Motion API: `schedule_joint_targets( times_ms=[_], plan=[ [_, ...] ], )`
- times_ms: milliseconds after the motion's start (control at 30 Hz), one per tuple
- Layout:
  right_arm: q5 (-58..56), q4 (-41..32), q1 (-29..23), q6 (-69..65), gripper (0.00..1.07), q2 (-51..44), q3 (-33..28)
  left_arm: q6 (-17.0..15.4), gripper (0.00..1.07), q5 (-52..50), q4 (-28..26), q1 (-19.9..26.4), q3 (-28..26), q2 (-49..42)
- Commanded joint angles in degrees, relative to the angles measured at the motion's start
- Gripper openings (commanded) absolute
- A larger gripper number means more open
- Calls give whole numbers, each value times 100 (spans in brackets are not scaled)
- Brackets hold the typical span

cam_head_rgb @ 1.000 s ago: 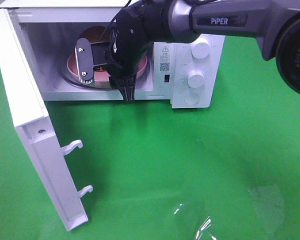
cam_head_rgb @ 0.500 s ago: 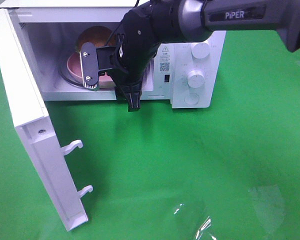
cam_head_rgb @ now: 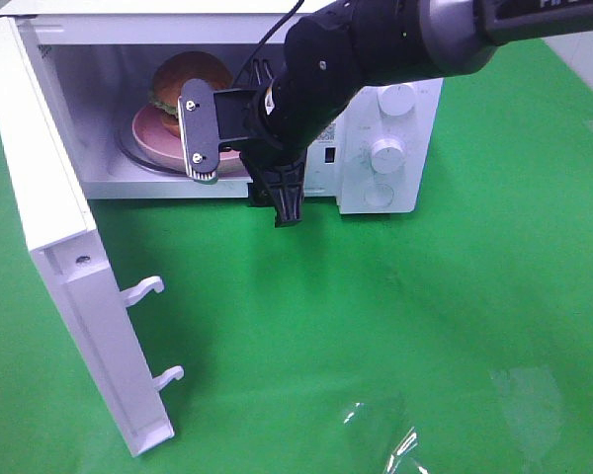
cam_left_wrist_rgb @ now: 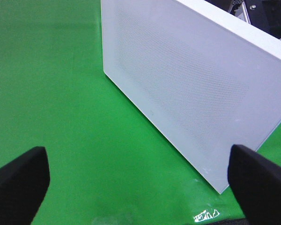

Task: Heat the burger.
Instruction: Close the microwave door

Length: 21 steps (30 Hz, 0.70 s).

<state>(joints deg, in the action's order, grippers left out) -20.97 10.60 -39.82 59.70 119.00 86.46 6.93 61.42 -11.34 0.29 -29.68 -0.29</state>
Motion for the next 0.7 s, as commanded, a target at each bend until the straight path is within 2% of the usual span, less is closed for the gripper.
schedule_joint_targets(
  times_ms=[33,300,400,700],
  plan=[
    [80,6,97,-40,74,-384,-355,0,95,-11,-63,11,17,-23],
    [92,0,103,-246,74,-997,-1146,0,95,-11,-63,11,17,-23],
    [80,0,103,-327,74,-1060,-1232,0,95,-11,-63,11,17,-23],
    [92,-6,103,-1100,74,-1713,-2137,0,95,-11,-63,11,17,-23]
  ],
)
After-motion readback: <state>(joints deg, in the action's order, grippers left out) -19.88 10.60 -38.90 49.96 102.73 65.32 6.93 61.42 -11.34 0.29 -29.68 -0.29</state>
